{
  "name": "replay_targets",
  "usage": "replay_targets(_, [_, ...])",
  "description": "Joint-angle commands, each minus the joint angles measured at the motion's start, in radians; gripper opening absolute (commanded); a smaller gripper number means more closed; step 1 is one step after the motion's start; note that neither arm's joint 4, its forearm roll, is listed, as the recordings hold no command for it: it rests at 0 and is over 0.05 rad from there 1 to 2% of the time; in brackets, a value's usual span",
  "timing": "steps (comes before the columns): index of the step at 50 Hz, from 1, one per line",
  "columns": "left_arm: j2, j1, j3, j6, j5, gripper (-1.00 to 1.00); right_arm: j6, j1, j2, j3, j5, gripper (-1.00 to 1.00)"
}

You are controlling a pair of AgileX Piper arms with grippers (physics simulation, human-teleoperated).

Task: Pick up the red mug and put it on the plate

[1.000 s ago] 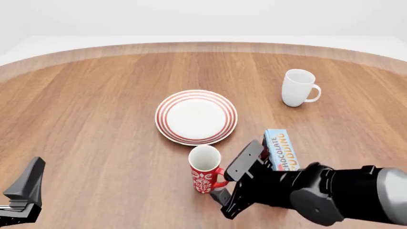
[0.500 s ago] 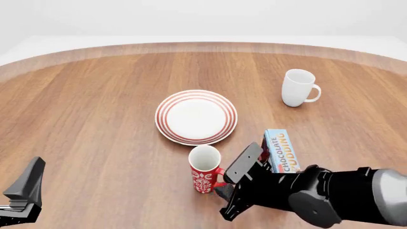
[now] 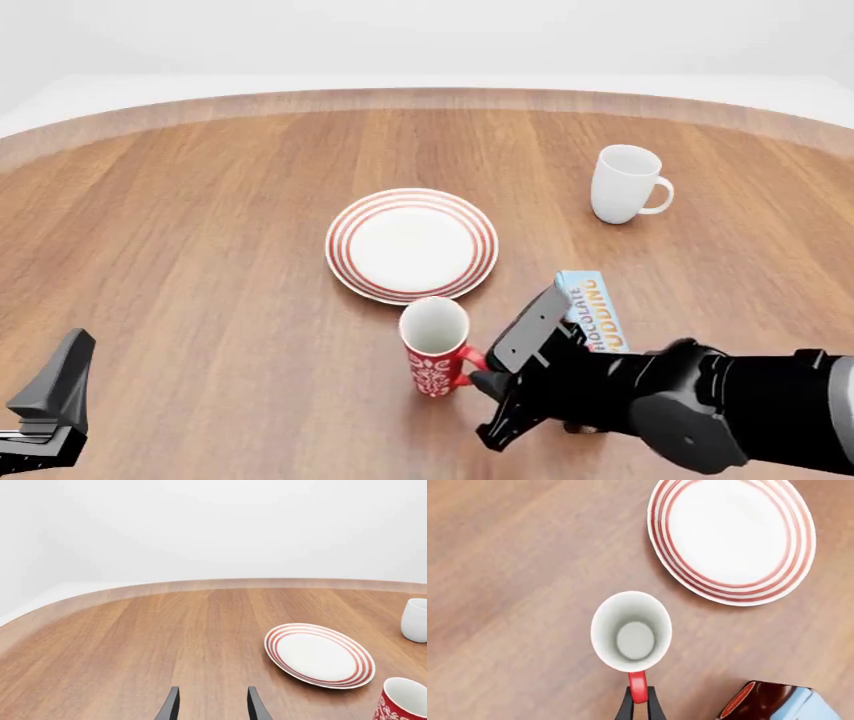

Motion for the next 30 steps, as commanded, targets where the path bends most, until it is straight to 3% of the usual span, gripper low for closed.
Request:
replay_targets(1, [0.0, 0.0, 0.0, 0.0, 0.0, 1.0, -0.011, -0.022, -0.096, 0.0, 0.046, -1.0])
replay_targets(18, [0.0, 0.0, 0.0, 0.0, 0.0, 1.0, -0.032, -0.042, -0.21, -0.048, 0.146, -1.0])
replay_targets(30, [0.0, 0.0, 0.0, 0.0, 0.0, 1.0, -0.066, -0.064, -0.216, -0.093, 0.165, -1.0])
